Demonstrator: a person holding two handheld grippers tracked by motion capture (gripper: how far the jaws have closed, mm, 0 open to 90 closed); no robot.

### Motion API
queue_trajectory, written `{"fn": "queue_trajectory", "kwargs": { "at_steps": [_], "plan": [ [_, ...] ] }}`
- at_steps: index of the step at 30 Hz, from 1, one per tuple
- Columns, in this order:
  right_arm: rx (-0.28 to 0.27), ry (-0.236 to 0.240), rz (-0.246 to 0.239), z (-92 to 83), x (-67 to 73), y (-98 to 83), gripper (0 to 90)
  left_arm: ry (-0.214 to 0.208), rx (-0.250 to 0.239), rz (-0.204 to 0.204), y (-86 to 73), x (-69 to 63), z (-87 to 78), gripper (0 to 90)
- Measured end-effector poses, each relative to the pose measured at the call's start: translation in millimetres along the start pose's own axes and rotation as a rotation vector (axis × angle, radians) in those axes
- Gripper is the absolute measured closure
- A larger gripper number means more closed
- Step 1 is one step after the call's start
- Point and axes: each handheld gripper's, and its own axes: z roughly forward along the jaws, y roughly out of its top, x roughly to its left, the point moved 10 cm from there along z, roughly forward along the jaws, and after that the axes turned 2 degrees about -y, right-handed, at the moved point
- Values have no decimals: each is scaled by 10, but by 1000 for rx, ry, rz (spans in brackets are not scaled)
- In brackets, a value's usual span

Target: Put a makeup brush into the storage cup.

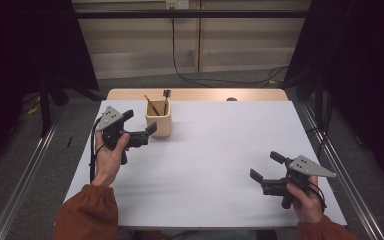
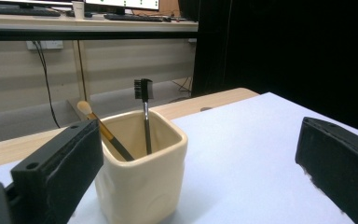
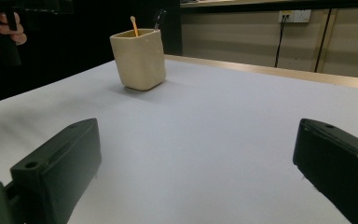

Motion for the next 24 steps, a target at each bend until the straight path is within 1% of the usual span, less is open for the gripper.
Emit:
{"fn": "queue_trajectory", "kwargs": {
  "at_steps": [4,5,6,8,9,11,13,14,15,16,19,20,23,24],
  "plan": [
    [3,1,-1,2,-1,-5,1,12,-9,17,-23,-21,-83,8],
    [3,1,0,3,0,-5,1,27,-17,33,-32,-30,-112,9],
    [4,1,0,4,3,-6,1,30,-17,52,-47,-42,-130,14],
    [7,3,2,3,5,-11,1,19,-4,58,-80,-72,-151,10],
    [8,2,1,3,5,-12,1,21,-12,54,-85,-82,-170,11],
    [4,2,3,3,2,-7,1,12,-15,42,-106,-106,-200,9],
    [7,1,5,4,-1,-10,1,7,-9,39,-140,-131,-230,9],
    [7,2,4,7,-2,-11,1,14,-6,45,-154,-135,-248,9],
    [8,3,4,8,0,-12,1,13,-2,40,-167,-149,-264,7],
    [10,2,3,8,0,-14,1,10,-8,34,-170,-169,-283,8],
    [13,7,3,10,0,-18,3,7,2,40,-217,-242,-327,7],
    [13,8,4,12,0,-18,3,6,7,32,-237,-262,-337,7],
    [16,6,7,17,-2,-25,4,7,13,37,-279,-275,-391,8],
    [16,7,5,14,0,-25,4,16,11,33,-293,-267,-411,8]
  ]
}}
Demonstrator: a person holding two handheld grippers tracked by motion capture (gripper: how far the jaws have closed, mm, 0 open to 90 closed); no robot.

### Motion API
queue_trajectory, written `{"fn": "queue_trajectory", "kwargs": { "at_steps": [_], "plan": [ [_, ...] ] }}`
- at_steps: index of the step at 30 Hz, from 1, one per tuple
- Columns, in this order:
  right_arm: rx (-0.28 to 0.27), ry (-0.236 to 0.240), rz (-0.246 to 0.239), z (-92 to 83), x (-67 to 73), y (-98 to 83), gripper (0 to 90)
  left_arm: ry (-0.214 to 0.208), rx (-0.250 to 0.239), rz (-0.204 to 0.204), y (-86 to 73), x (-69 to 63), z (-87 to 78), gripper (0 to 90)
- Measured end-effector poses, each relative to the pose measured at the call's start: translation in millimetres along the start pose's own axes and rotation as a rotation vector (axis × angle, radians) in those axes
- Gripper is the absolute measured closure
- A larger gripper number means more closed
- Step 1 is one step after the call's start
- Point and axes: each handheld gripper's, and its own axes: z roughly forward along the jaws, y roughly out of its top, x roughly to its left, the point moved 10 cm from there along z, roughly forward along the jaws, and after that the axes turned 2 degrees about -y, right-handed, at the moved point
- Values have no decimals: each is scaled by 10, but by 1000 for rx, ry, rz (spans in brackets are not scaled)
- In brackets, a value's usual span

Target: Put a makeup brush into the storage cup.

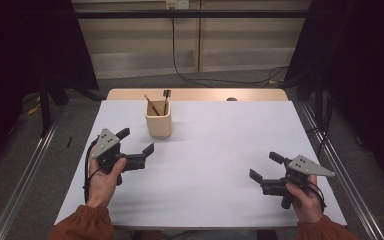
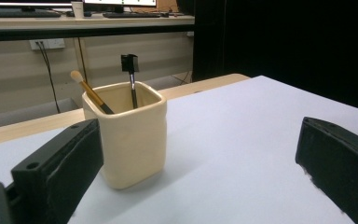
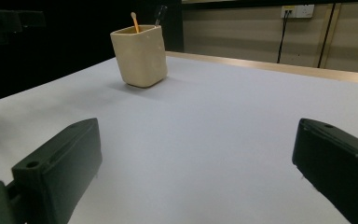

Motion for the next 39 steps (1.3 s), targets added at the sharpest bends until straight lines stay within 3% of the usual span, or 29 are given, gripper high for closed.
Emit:
{"fn": "queue_trajectory", "kwargs": {
  "at_steps": [5,8,14,16,20,22,26,28,32,39],
  "plan": [
    [0,-2,-3,-1,-3,0,4,-1,8,-34,-87,-3,-95,8],
    [0,-3,-6,5,-1,-2,4,10,16,-16,-128,-32,-162,8],
    [0,-19,-11,-3,-21,-2,0,10,19,-25,-207,-71,-320,10],
    [1,-24,-11,-1,-29,-4,0,37,21,-20,-231,-53,-372,14],
    [6,-25,-14,-2,-35,-10,0,34,22,-12,-261,-72,-423,16],
    [4,-30,-11,-4,-45,-11,0,49,8,-34,-289,-46,-442,17],
    [5,-33,-10,-14,-51,-17,0,70,5,-11,-357,-10,-490,22],
    [5,-31,-10,-16,-52,-17,0,68,5,-41,-385,0,-498,22],
    [0,-32,-11,-22,-50,-7,0,52,17,-38,-432,-34,-525,22],
    [-8,-29,-3,-34,-48,10,0,64,8,-54,-433,1,-577,21]
  ]
}}
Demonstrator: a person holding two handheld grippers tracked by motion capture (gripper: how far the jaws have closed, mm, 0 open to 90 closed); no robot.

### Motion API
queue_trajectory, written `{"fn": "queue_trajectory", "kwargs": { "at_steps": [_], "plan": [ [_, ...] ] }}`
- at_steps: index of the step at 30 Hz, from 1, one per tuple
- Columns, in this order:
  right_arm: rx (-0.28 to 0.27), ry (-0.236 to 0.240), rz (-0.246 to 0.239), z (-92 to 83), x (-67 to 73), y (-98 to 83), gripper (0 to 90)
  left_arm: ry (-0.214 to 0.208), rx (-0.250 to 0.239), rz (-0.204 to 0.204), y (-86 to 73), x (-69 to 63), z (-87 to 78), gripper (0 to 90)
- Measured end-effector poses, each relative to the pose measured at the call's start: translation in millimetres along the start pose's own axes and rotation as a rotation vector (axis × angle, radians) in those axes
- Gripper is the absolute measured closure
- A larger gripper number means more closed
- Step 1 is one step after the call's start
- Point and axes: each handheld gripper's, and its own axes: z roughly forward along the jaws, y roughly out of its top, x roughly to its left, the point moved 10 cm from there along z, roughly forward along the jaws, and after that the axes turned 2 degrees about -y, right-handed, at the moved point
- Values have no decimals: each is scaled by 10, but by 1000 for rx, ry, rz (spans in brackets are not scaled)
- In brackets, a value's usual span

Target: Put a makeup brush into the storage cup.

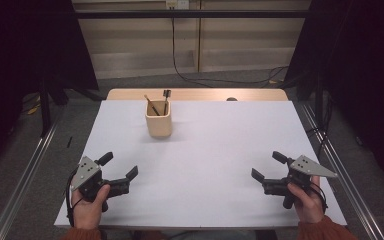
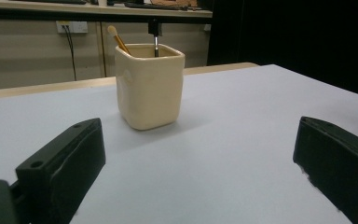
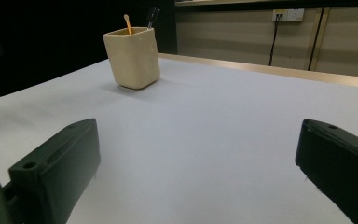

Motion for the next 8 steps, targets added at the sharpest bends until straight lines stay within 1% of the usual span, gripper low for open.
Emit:
{"fn": "queue_trajectory", "kwargs": {
  "at_steps": [3,4,7,8],
  "plan": [
    [1,1,-1,8,-3,0,0,-8,13,9,-23,-19,12,21],
    [0,1,-1,10,-4,1,0,-10,13,3,-27,-27,22,22],
    [-3,0,1,17,-10,6,0,-14,25,6,-46,-30,35,21],
    [-2,-1,2,20,-11,3,0,-16,21,-1,-46,-33,42,21]
  ]
}}
